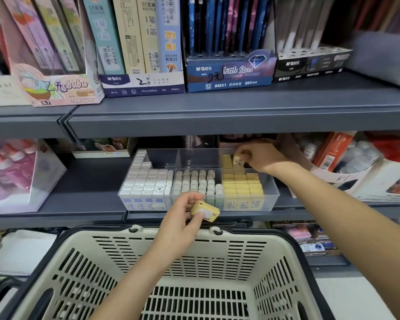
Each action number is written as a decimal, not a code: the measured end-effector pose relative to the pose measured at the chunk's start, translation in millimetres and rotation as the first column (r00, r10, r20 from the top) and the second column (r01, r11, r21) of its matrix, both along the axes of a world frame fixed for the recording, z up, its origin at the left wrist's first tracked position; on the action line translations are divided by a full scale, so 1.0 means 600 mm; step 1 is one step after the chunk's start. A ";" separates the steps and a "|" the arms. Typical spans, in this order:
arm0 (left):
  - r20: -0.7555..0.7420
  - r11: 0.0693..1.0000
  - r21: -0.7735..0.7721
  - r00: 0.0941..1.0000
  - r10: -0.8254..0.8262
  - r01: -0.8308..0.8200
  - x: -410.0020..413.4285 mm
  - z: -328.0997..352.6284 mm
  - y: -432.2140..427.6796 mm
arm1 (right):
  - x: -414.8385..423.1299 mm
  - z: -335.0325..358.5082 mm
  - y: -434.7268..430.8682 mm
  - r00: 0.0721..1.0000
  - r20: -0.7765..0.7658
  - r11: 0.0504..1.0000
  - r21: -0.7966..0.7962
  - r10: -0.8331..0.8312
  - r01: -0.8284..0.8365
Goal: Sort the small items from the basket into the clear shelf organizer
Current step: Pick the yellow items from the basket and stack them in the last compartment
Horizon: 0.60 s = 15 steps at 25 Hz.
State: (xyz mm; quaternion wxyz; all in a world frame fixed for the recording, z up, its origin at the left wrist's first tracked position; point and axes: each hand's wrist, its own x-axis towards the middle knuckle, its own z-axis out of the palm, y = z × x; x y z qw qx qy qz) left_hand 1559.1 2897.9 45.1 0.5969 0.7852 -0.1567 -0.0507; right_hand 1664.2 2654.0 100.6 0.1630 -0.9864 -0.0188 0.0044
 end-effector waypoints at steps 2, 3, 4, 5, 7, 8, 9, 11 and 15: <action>-0.004 0.999 -0.041 1.000 0.007 -0.007 -0.001 0.001 -0.001 | 0.008 -0.012 0.000 0.998 -0.049 0.999 -0.002 0.037 -0.037; -0.005 0.999 -0.051 1.000 0.009 -0.010 -0.001 0.002 -0.002 | 0.011 -0.016 0.000 0.996 -0.065 0.999 -0.011 0.052 -0.053; -0.007 0.998 -0.064 1.000 0.017 -0.018 -0.001 0.005 -0.004 | 0.014 -0.018 0.000 0.994 -0.080 0.997 -0.017 0.067 -0.069; -0.011 0.997 -0.076 0.999 0.032 -0.032 0.000 0.008 -0.007 | 0.016 -0.019 -0.001 0.992 -0.096 0.996 -0.016 0.081 -0.083; -0.027 0.993 -0.101 0.998 0.061 -0.063 0.003 0.017 -0.012 | 0.016 -0.015 -0.001 0.987 -0.125 0.994 -0.017 0.103 -0.106; -0.037 0.990 -0.117 0.997 0.072 -0.076 0.004 0.023 -0.014 | 0.013 -0.011 0.001 0.985 -0.128 0.993 -0.026 0.113 -0.117; -0.044 0.987 -0.137 0.996 0.081 -0.086 0.005 0.028 -0.015 | 0.006 -0.007 0.004 0.987 -0.110 0.992 -0.032 0.117 -0.121; -0.050 0.978 -0.177 0.994 0.099 -0.106 0.009 0.037 -0.015 | -0.017 0.005 0.018 0.995 -0.014 0.995 0.011 0.096 -0.096; -0.065 0.958 -0.260 0.992 0.109 -0.122 0.011 0.050 -0.014 | -0.101 0.025 0.056 0.981 0.052 0.923 0.334 0.187 -0.193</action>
